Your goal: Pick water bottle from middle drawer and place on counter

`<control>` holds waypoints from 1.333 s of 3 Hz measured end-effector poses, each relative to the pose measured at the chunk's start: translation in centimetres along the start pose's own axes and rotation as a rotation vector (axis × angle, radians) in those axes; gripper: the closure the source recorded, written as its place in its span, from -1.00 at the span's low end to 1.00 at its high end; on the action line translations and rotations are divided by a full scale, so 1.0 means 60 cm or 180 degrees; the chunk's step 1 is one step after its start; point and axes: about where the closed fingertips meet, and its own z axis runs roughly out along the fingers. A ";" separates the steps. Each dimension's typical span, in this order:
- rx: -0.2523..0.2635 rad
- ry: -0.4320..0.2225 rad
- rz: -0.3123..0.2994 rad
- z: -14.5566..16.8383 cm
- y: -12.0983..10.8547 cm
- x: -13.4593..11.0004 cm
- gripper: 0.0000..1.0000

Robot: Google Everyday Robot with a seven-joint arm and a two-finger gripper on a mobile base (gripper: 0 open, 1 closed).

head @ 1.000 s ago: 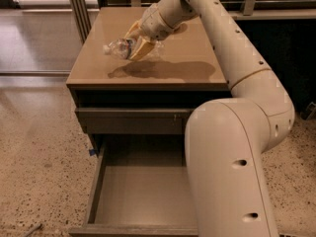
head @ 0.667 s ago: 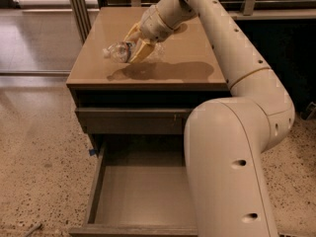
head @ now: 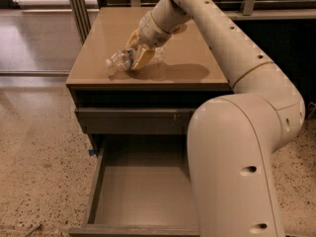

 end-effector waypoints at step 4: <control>-0.0040 0.0037 0.0010 0.018 0.006 0.008 -0.46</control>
Offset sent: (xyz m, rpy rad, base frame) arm 0.0007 0.0021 -0.0124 -0.0176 0.0059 -0.0016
